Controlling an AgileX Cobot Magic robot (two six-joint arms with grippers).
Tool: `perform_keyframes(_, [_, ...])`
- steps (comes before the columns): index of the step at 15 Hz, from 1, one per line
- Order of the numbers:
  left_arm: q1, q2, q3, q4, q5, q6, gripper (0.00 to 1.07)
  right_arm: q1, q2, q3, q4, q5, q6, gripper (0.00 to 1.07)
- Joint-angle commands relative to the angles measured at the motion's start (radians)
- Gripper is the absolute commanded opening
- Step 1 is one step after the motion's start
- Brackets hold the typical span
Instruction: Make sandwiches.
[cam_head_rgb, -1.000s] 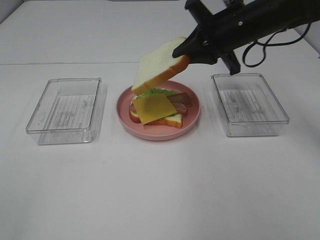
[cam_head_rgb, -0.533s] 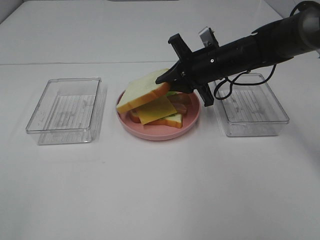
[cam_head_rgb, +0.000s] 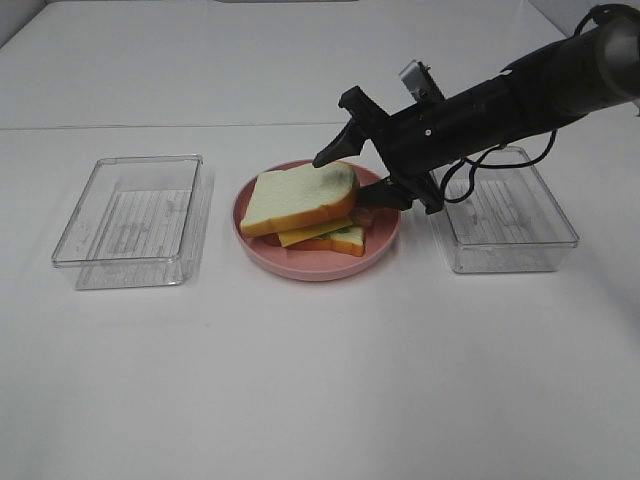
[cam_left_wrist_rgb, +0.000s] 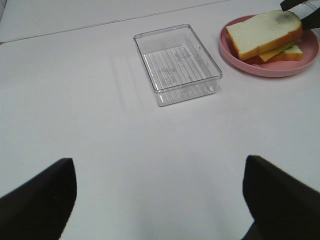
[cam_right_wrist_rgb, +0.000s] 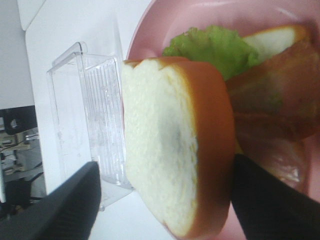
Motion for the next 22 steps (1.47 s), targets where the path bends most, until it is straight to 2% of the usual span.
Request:
perform_keyframes(1, [0.000,0.002,0.001,0.001,-0.009,-0.001,0.86,0.001,-0.058,0.000,-0.152,-0.046,0.040,0.74])
perform_keyframes(4, [0.000,0.002,0.001,0.001,-0.009,-0.001,0.86,0.001,-0.152,0.000,-0.460,-0.054,0.200,0.74])
perform_keyframes(6, [0.000,0.002,0.001,0.001,-0.009,-0.001,0.86,0.001,-0.233,0.000,-0.670,0.030,0.276,0.74])
perform_keyframes(10, [0.000,0.002,0.001,0.000,-0.009,0.000,0.86,0.001,-0.387,0.000,-0.915,0.289,0.330,0.74])
perform_keyframes(13, [0.000,0.002,0.001,-0.019,-0.009,0.027,0.86,0.001,-0.530,0.021,-1.002,0.458,0.354,0.74])
perform_keyframes(14, [0.000,0.002,0.001,-0.036,-0.010,0.048,0.86,0.001,-0.653,0.095,-1.062,0.474,0.400,0.74])
perform_keyframes(16, [0.000,0.002,0.001,-0.036,-0.010,0.048,0.86,0.001,-0.808,0.218,-1.121,0.474,0.438,0.74])
perform_keyframes(17, [0.000,0.002,0.001,-0.036,-0.010,0.048,0.86,0.001,-0.852,0.254,-1.128,0.475,0.440,0.74])
perform_keyframes(21, [0.000,0.002,0.001,-0.036,-0.010,0.048,0.86,0.001,-1.201,0.529,-1.131,0.496,0.440,0.74])
perform_keyframes(22, [0.000,0.002,0.001,-0.036,-0.010,0.048,0.86,0.001,-1.238,0.557,-1.133,0.496,0.440,0.74])
